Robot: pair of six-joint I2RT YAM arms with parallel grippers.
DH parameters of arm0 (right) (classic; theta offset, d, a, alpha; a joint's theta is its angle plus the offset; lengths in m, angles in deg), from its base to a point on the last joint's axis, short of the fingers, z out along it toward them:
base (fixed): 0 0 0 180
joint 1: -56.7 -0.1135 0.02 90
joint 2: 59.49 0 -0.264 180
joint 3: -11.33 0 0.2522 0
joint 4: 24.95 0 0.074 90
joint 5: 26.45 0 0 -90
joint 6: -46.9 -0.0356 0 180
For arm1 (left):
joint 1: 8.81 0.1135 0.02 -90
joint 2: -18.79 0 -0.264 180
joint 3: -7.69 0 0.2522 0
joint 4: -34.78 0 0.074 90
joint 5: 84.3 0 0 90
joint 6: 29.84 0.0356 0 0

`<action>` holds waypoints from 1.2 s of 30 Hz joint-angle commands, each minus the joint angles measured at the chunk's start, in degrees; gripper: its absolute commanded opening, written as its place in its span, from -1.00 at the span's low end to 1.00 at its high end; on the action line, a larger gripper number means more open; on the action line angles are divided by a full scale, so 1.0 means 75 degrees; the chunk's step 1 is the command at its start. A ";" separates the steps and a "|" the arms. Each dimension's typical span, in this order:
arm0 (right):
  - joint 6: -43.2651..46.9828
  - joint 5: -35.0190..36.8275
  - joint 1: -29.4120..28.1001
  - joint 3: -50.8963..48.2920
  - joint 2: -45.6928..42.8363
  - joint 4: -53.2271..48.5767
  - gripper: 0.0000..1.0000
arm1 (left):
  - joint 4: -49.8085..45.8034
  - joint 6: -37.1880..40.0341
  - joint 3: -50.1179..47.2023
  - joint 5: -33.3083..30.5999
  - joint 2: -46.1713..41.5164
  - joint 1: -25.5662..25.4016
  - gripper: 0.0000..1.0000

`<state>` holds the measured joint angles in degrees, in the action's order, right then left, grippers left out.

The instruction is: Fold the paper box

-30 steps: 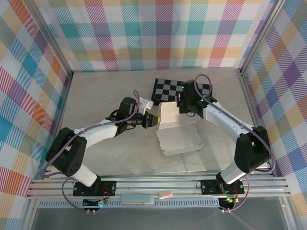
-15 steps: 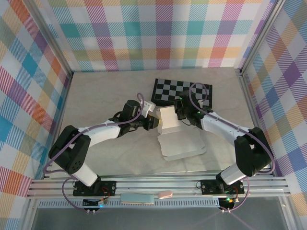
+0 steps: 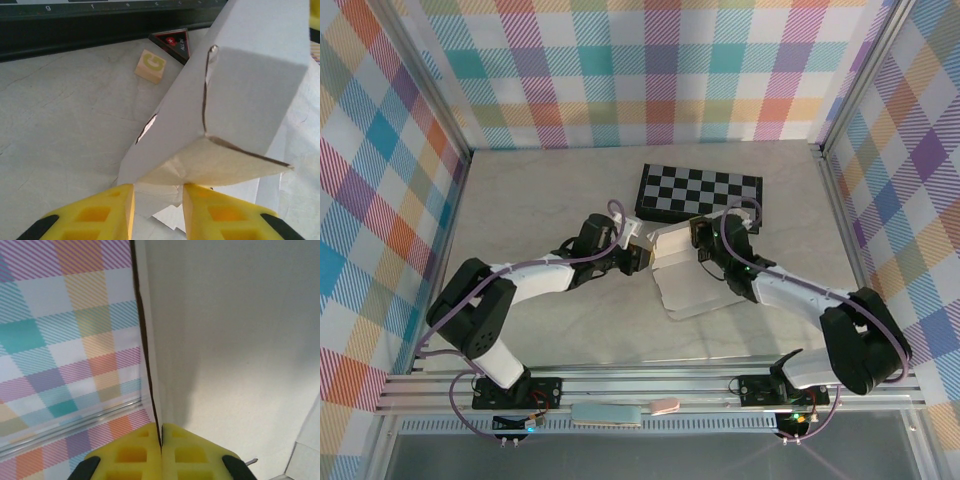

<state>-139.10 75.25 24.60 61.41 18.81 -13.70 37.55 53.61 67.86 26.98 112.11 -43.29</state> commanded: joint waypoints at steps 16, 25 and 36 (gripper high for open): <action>-0.0053 -0.0681 -0.0056 -0.0824 0.0193 0.1188 -1.00 | 0.0682 0.0268 0.0391 0.0056 0.0636 -0.0225 -0.44; -0.0218 -0.0648 -0.0033 -0.0628 0.0297 0.1129 -1.00 | 0.0541 0.0791 0.0709 0.0523 0.0600 -0.0495 -0.51; -0.0142 -0.0646 -0.0031 -0.0441 0.0165 0.0727 -1.00 | 0.0689 0.0922 0.0923 0.0581 0.0884 -0.0618 -0.52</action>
<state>-138.80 75.47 25.63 57.17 20.08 -5.22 37.53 59.36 71.99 30.08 117.64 -47.00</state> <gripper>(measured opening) 0.047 0.243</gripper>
